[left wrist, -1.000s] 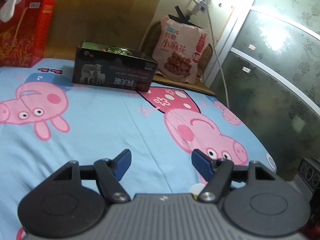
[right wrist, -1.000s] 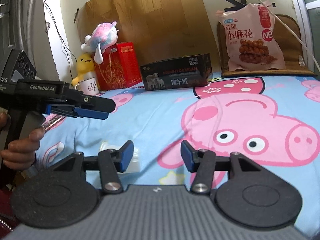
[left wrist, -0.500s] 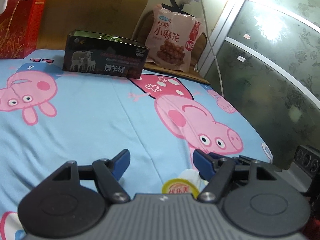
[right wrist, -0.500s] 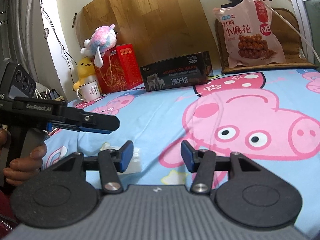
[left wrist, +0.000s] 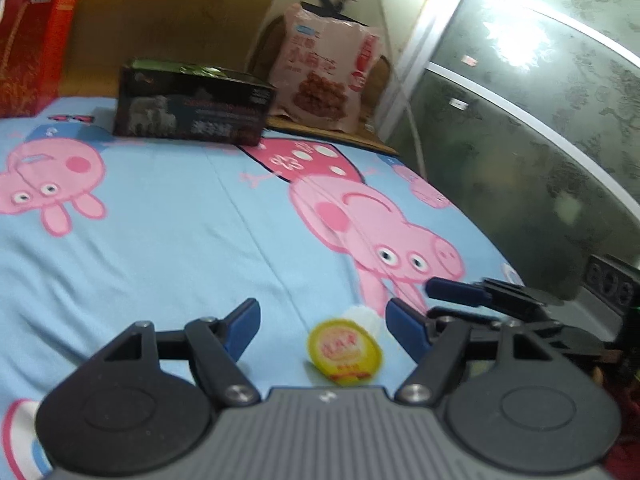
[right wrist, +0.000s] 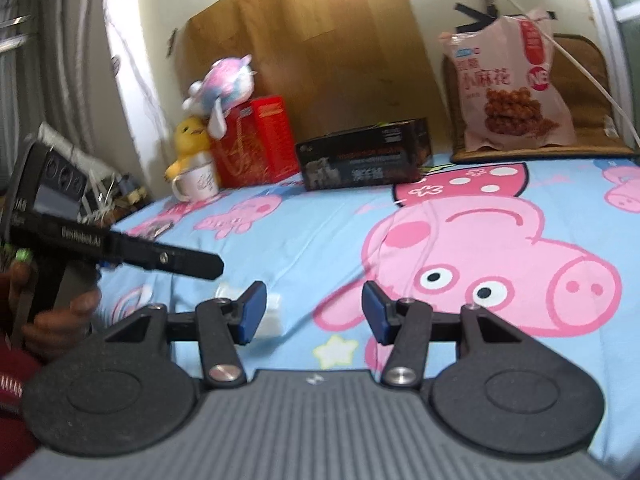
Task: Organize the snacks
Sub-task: 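Close the left gripper on the cup jelly, then lift the cup jelly and carry it toward the tin box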
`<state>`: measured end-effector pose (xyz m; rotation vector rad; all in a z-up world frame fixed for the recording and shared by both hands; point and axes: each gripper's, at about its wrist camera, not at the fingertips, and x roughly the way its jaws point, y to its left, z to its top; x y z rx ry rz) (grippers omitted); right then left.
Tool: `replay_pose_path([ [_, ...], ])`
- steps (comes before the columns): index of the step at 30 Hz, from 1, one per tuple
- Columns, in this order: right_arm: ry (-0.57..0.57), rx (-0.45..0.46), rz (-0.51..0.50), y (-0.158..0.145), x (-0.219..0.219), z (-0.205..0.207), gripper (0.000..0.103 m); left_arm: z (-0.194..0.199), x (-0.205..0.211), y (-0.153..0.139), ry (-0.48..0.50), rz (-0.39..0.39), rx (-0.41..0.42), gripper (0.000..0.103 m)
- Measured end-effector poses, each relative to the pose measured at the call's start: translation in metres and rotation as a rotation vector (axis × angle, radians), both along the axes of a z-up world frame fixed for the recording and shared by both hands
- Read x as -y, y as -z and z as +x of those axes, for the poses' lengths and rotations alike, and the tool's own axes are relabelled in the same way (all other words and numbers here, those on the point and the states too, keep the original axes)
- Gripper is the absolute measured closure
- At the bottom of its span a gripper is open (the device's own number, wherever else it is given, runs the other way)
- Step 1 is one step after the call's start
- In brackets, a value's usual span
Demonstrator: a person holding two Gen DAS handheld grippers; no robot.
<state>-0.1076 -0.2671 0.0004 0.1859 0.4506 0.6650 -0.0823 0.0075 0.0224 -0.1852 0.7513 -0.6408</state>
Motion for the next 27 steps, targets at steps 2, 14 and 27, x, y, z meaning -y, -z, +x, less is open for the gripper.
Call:
replay_pose_path([
  [2, -0.043, -0.001, -0.028, 0.001, -0.003, -0.001, 0.047, -0.005, 0.005, 0.000, 0.040, -0.003, 0.011, 0.032],
  [14, -0.228, 0.070, -0.213, 0.012, -0.063, 0.011, 0.048, 0.010, 0.009, 0.017, 0.058, -0.022, -0.056, 0.047],
  [27, -0.155, -0.006, -0.114, 0.005, -0.112, 0.044, 0.064, 0.046, -0.027, 0.017, -0.052, -0.050, -0.032, 0.051],
])
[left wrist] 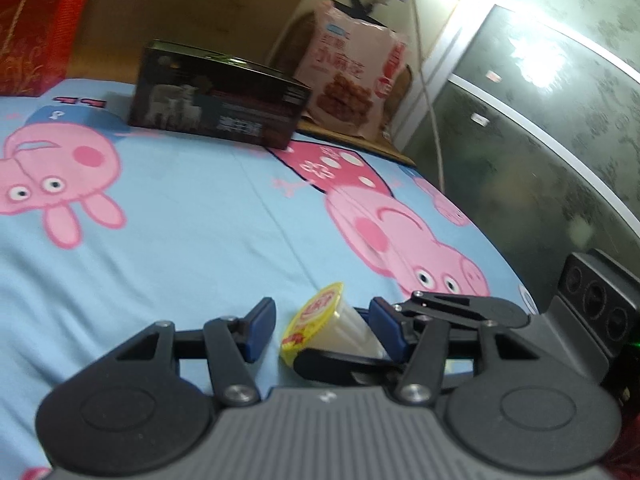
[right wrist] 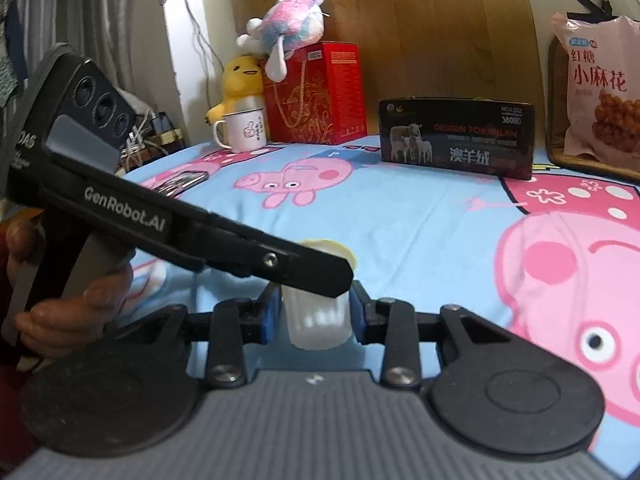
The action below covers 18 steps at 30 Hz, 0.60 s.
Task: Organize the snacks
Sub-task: 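Lift the cup jelly and carry it toward the tin box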
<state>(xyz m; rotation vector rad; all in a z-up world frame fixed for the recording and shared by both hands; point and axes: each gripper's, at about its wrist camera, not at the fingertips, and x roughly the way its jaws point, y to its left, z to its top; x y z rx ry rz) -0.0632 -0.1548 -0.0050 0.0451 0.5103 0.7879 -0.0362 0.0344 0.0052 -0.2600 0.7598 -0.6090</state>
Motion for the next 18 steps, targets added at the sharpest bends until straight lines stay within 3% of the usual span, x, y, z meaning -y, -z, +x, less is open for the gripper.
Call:
replay_pose_path([
  [10, 0.032, -0.047, 0.020, -0.002, -0.012, 0.012, 0.064, 0.011, -0.018, 0.001, -0.059, -0.029, -0.020, 0.042],
  [12, 0.036, -0.045, 0.025, -0.001, -0.012, 0.011, 0.063, 0.012, -0.019, 0.001, -0.080, -0.020, -0.023, 0.036],
  [18, 0.045, -0.051, 0.047, -0.001, -0.010, 0.010, 0.060, 0.011, -0.019, -0.002, -0.089, 0.009, -0.029, 0.035],
])
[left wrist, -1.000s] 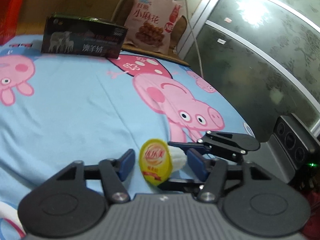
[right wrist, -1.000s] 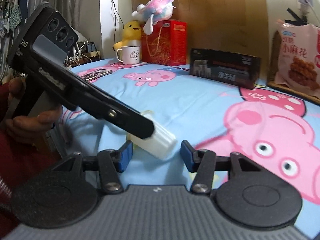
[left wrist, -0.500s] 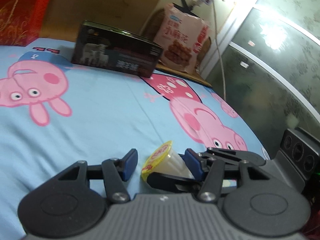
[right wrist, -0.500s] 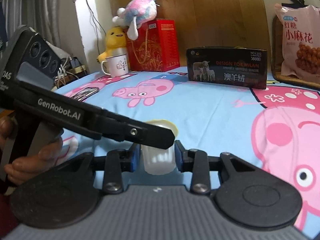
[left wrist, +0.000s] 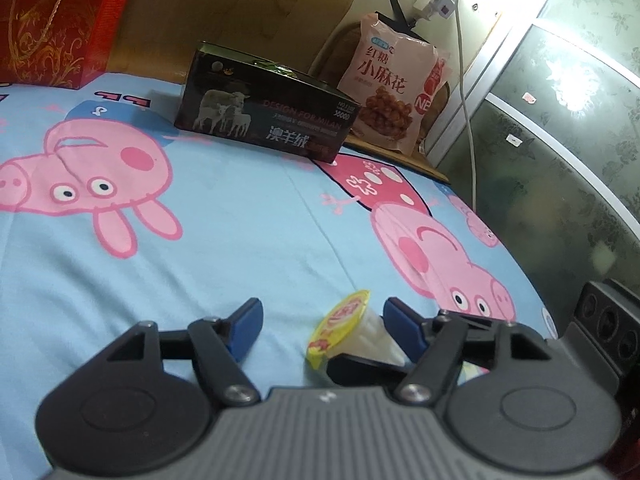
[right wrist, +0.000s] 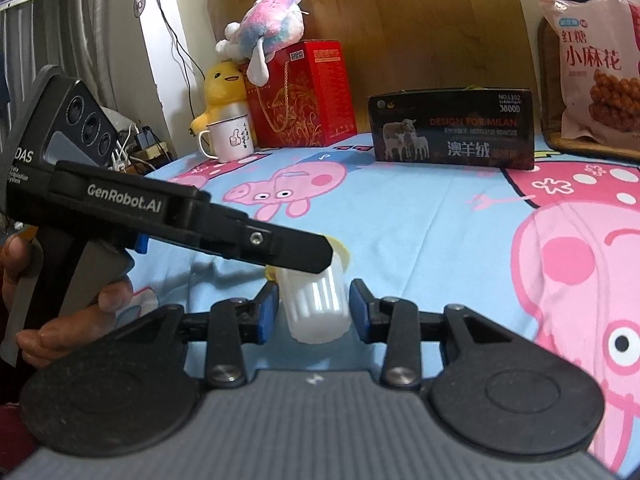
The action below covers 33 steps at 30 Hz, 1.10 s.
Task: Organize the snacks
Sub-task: 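Lift the cup jelly and carry it toward the tin box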
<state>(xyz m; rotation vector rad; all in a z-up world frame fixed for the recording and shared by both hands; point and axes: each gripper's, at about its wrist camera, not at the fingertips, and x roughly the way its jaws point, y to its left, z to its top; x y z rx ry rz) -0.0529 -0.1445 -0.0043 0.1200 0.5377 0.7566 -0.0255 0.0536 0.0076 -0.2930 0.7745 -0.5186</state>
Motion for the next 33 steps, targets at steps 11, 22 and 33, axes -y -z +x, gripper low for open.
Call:
replay_pose_path([
  [11, 0.007, 0.035, -0.019, 0.002, 0.003, -0.012, 0.055, -0.012, 0.002, -0.008, -0.006, 0.024, 0.043, 0.044],
  [22, 0.003, 0.058, -0.077, -0.002, 0.003, -0.017, 0.068, -0.013, 0.014, -0.007, 0.054, 0.002, 0.029, 0.069],
  [33, 0.021, 0.036, -0.053, 0.000, 0.013, -0.024, 0.066, -0.016, 0.014, -0.005, 0.048, -0.029, 0.004, 0.070],
])
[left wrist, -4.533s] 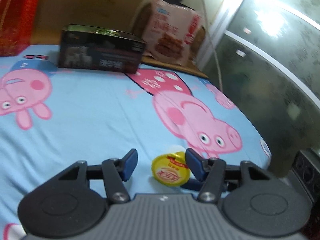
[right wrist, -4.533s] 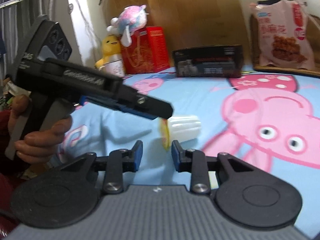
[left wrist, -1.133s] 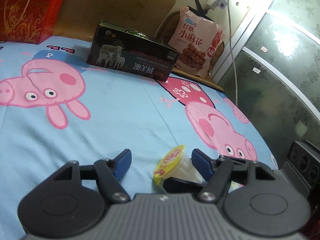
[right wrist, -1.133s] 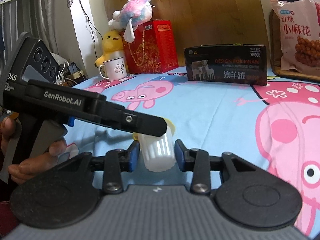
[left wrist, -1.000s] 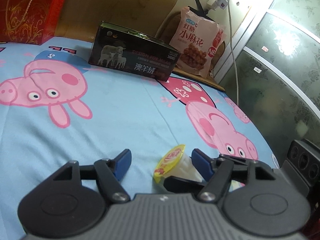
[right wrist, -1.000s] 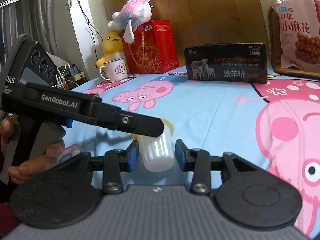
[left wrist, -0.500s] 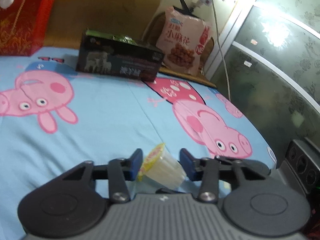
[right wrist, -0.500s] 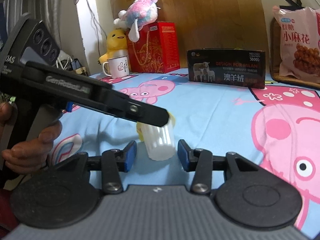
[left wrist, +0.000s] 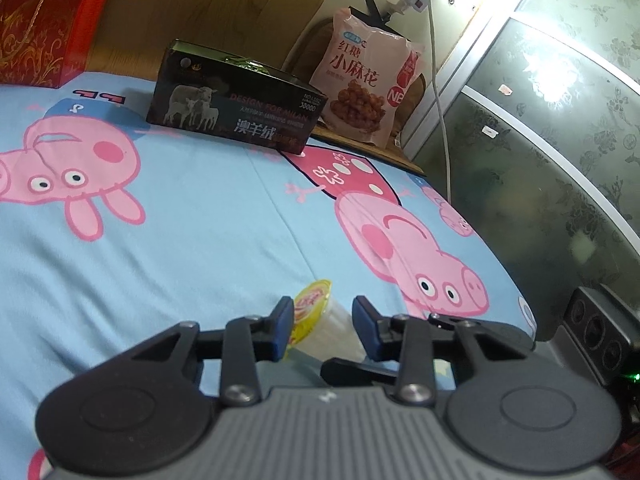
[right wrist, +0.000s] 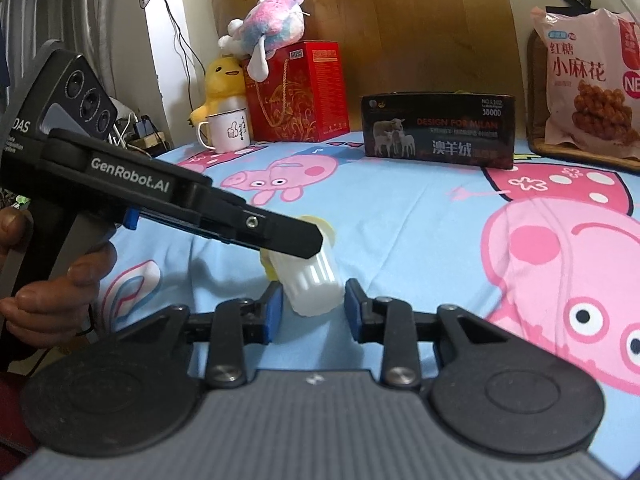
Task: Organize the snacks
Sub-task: 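Lift the cup jelly and carry it toward the tin box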
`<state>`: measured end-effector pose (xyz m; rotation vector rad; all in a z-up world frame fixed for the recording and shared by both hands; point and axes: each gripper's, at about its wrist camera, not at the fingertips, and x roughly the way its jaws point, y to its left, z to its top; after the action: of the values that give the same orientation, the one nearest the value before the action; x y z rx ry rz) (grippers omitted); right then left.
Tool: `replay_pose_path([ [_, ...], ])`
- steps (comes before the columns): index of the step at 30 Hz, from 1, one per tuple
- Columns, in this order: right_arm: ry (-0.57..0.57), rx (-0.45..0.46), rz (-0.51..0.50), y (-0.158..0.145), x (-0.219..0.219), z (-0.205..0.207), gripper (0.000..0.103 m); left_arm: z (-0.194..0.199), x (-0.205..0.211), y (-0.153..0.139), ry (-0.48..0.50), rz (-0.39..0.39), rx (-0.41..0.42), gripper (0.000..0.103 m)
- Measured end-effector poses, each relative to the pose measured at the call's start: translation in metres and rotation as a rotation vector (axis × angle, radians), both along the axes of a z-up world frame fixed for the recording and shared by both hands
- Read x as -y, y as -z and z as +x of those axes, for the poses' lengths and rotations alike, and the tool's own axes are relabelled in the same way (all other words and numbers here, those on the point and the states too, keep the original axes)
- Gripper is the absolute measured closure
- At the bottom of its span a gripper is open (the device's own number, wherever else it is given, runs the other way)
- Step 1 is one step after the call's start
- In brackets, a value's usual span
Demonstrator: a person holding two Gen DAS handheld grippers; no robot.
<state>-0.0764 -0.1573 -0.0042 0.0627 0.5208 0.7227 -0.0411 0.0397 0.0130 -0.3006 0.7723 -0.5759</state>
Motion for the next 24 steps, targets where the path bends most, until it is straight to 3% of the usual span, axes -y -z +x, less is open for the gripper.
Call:
replay_pose_path([
  [12, 0.017, 0.015, 0.027, 0.0035, 0.0004, -0.0010, 0.063, -0.0005, -0.0009, 0.0000, -0.005, -0.004, -0.001, 0.069],
  [17, 0.015, 0.027, 0.033, 0.0044, -0.0024, -0.0041, 0.057, -0.0008, -0.0010, -0.0001, -0.005, -0.005, -0.001, 0.069],
  [19, 0.018, 0.034, 0.019, 0.0035, -0.0048, -0.0053, 0.057, -0.0009, -0.0008, -0.0002, -0.004, -0.003, 0.000, 0.069],
  [21, 0.023, 0.040, 0.007, 0.0027, -0.0061, -0.0063, 0.065, -0.0018, -0.0011, -0.0005, -0.002, 0.001, 0.002, 0.069],
  [24, 0.025, 0.041, -0.001, 0.0021, -0.0053, -0.0055, 0.065, -0.0021, -0.0017, -0.0011, -0.001, 0.001, 0.002, 0.069],
])
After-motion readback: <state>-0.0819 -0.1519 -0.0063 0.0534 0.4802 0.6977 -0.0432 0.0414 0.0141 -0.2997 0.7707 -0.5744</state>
